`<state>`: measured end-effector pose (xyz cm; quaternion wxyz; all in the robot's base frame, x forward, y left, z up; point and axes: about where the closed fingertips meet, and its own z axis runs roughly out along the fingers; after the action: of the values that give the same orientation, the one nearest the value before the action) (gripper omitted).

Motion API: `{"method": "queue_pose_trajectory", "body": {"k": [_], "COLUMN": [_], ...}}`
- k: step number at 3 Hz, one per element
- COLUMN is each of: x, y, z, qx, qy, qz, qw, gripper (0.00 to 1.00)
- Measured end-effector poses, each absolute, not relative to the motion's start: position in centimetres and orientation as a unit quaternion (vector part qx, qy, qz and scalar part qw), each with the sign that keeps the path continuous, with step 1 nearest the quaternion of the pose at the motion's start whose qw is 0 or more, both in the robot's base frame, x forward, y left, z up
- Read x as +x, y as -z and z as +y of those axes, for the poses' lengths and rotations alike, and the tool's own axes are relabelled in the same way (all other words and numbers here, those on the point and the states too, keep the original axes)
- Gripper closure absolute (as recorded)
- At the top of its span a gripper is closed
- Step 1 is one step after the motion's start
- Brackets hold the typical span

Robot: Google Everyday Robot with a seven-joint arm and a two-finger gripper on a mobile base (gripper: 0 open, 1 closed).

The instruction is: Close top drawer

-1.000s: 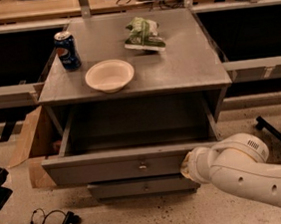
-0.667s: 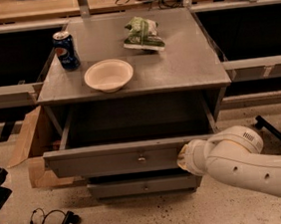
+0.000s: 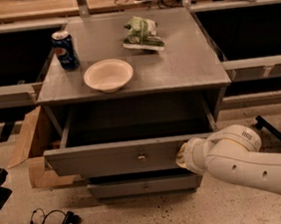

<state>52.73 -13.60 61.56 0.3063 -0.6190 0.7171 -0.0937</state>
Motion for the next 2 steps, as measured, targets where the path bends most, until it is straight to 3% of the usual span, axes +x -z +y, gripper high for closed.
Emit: {"method": "queue_pose_trajectory", "body": {"k": [2], "x": [55.3], "y": [-61.2], "z": [-13.5], "qx": [-0.631], "qy": [0.101], "qz": [0.7], "qw": [0.32], "gripper": [1.0]}}
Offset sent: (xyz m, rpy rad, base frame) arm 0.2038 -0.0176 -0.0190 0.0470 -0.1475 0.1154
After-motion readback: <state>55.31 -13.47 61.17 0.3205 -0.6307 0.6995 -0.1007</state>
